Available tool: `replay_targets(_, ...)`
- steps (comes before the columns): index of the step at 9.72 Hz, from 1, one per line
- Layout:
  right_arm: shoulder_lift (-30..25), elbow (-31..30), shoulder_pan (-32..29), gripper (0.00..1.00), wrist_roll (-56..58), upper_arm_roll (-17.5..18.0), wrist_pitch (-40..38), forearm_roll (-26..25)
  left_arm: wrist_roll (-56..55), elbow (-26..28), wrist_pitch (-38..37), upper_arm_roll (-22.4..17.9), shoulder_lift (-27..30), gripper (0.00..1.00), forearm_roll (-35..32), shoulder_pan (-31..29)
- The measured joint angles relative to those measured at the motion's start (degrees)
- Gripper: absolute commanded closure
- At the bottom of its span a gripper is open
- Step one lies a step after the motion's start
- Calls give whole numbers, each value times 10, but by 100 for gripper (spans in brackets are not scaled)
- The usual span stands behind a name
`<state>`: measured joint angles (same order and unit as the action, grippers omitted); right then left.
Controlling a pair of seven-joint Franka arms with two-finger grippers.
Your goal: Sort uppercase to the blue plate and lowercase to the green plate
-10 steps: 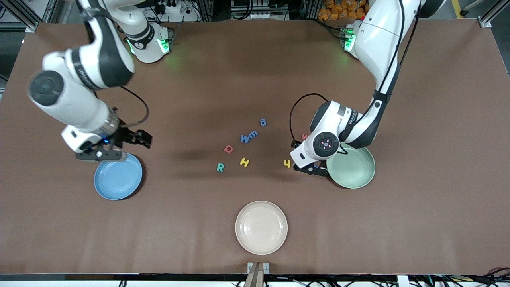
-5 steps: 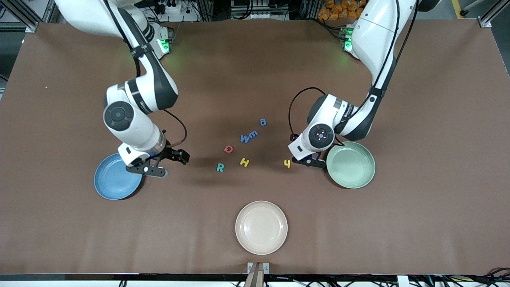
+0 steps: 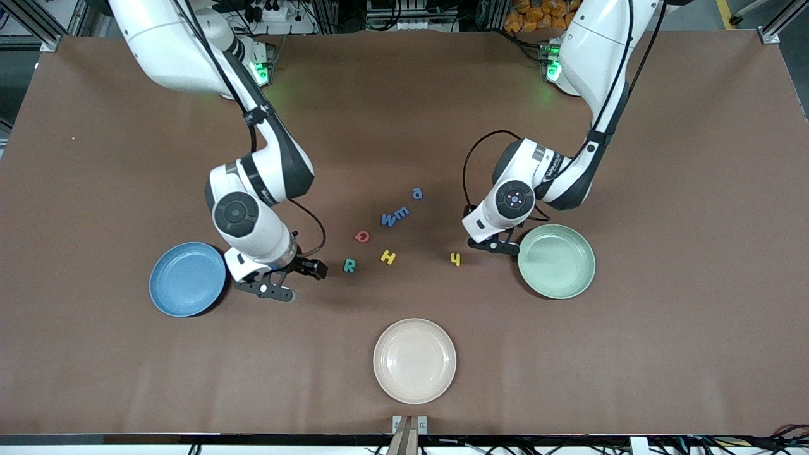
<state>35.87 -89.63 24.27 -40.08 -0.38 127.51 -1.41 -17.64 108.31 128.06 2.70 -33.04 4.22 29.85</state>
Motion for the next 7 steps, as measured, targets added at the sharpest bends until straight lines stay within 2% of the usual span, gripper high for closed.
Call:
replay_targets(2, 31, 21, 16, 0, -43, 0, 0, -23, -7, 5, 19, 0, 0, 0, 0, 3)
replay_targets(7, 79, 47, 43, 0, -103, -1, 22, -27, -8, 31, 48, 0, -7, 0, 0, 8)
